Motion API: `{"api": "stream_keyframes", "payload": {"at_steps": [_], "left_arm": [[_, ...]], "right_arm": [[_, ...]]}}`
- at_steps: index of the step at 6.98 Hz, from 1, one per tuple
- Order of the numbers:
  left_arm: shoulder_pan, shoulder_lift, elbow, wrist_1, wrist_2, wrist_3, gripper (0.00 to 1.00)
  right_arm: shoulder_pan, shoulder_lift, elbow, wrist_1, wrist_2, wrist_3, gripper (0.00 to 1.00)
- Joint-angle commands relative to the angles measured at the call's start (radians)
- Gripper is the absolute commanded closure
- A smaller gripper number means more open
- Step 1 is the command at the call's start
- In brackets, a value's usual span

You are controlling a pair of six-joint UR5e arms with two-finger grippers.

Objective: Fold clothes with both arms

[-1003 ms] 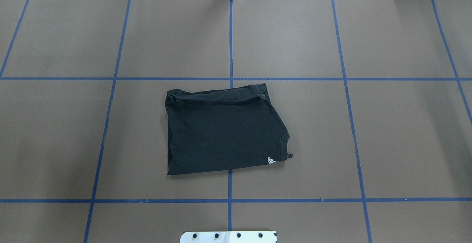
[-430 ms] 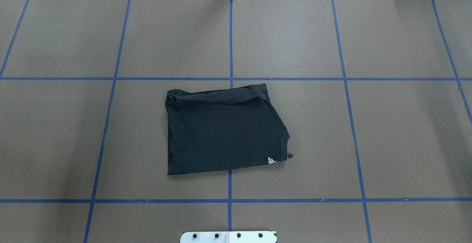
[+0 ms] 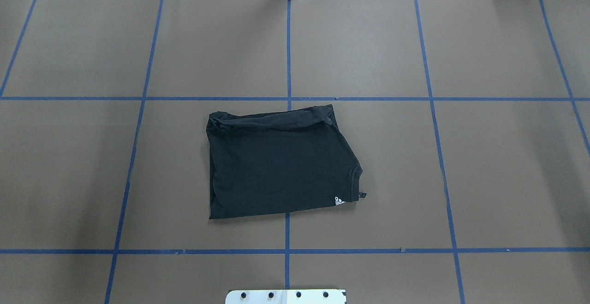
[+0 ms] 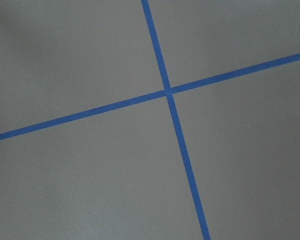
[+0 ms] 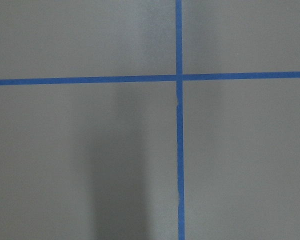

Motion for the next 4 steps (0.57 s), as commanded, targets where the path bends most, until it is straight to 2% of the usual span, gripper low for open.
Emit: {"api": "stream_keyframes", "payload": {"at_steps": [1,4], "left_arm": [[-0.003,0.011,0.001,-0.002,0.000,0.004,0.00],[-0.047,0.012,-0.013,0.005,0.000,0.002,0.00]], "right_arm": [[-0.001,0.008,-0.023,0.003,0.005,0.006,0.00],[-0.003,0.038,-0.080,0.011,0.006,0.006,0.00]]}}
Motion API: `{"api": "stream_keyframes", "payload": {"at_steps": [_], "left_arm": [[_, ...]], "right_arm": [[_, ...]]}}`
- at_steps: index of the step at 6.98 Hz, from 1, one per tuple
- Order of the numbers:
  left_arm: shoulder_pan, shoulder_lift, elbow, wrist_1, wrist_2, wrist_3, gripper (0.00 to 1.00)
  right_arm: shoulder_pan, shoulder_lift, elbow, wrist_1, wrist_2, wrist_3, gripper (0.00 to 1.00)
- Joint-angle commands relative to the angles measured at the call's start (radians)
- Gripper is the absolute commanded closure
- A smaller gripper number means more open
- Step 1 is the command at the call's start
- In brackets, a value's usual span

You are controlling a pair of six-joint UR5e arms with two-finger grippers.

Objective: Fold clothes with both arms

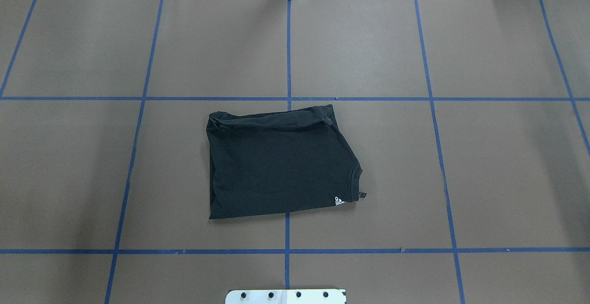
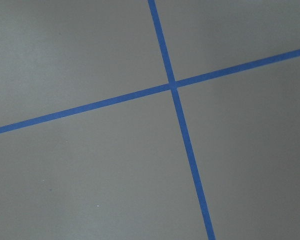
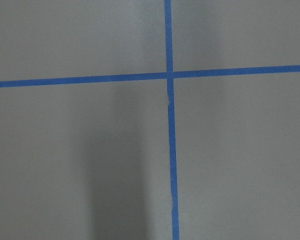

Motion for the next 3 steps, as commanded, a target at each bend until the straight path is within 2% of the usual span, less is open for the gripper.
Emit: {"api": "stream_keyframes", "payload": {"at_steps": [1,3], "left_arm": [[-0.017,-0.009,-0.025,0.070,-0.001,-0.001,0.00],[-0.017,-0.006,-0.064,0.117,-0.001,-0.001,0.00]], "right_arm": [[0.001,0.008,-0.012,0.002,0.002,0.002,0.00],[0.001,0.008,-0.004,0.002,0.004,0.002,0.00]]}}
